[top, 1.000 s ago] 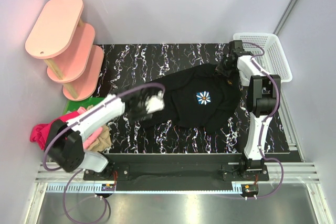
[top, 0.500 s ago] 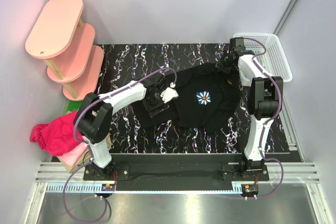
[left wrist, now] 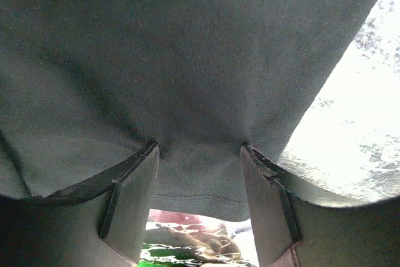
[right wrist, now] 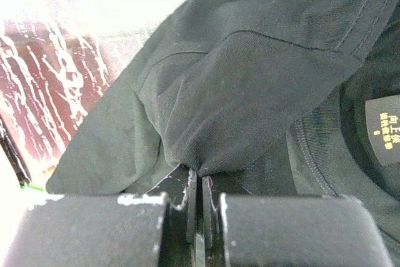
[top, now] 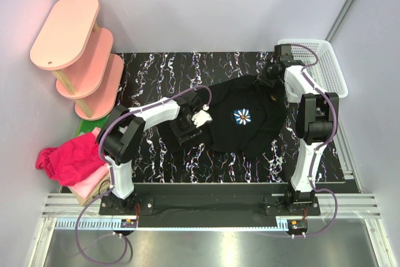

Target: Fold and stack the t-shirts

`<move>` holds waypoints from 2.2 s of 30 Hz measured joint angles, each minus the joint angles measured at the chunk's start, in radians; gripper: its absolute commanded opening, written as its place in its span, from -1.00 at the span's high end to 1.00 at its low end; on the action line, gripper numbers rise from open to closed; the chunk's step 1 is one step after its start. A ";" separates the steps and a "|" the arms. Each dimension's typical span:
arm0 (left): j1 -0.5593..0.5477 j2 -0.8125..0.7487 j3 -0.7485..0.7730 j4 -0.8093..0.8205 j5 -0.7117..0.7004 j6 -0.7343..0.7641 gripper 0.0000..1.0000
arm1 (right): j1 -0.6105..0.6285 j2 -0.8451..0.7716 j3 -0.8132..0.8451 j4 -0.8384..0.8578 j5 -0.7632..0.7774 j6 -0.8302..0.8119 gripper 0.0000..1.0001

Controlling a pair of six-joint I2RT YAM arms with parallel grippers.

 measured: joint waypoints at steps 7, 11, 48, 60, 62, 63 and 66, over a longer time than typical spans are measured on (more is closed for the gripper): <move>-0.005 -0.066 -0.094 0.032 -0.009 0.071 -0.19 | 0.000 -0.041 -0.022 0.007 0.000 -0.003 1.00; -0.005 -0.150 -0.208 0.017 -0.022 0.143 -0.18 | 0.000 -0.077 -0.071 0.006 0.001 -0.004 1.00; 0.351 -0.140 -0.076 -0.119 -0.113 0.254 -0.05 | 0.004 -0.216 -0.169 -0.001 0.031 -0.014 1.00; 0.351 -0.021 -0.011 -0.089 -0.113 0.208 1.00 | 0.004 -0.214 -0.166 -0.001 0.026 -0.014 1.00; 0.351 -0.014 0.007 -0.089 -0.113 0.207 1.00 | 0.004 -0.214 -0.166 -0.001 0.026 -0.013 1.00; 0.351 -0.014 0.013 -0.089 -0.114 0.203 1.00 | 0.004 -0.214 -0.166 -0.001 0.026 -0.013 1.00; 0.351 -0.014 0.036 -0.087 -0.119 0.202 1.00 | 0.004 -0.214 -0.164 -0.001 0.026 -0.013 1.00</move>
